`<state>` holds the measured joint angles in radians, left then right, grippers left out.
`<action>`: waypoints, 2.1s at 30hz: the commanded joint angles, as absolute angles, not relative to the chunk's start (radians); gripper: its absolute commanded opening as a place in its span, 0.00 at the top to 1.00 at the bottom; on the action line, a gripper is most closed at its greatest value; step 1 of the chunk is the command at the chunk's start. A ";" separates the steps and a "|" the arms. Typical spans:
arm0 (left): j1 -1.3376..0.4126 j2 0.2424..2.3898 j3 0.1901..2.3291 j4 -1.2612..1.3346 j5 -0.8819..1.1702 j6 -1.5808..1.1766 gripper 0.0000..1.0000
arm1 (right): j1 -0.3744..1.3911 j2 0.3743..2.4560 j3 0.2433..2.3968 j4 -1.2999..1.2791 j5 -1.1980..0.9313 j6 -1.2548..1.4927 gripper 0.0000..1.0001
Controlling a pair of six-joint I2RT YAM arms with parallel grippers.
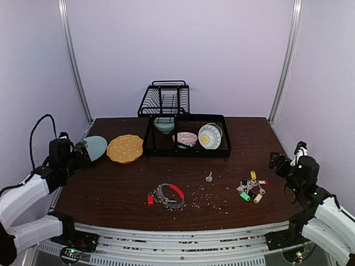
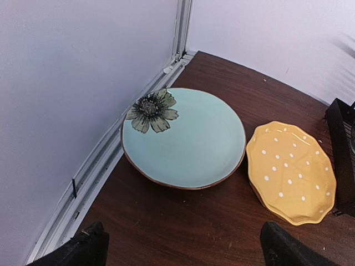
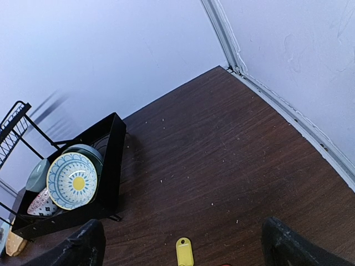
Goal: Put the keys on the keyring
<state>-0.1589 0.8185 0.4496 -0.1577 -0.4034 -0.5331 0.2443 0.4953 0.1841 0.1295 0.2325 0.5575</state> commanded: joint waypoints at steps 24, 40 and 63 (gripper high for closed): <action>-0.259 0.991 0.540 0.047 0.542 -0.288 0.02 | 0.710 0.863 0.458 0.148 -0.123 0.634 0.00; -0.269 1.007 0.579 -0.055 0.436 -0.270 0.02 | 1.124 1.869 1.311 -0.471 0.110 0.559 0.29; -0.269 0.988 0.586 -0.058 0.454 -0.277 0.02 | 0.997 1.974 1.282 -0.767 0.256 0.510 0.47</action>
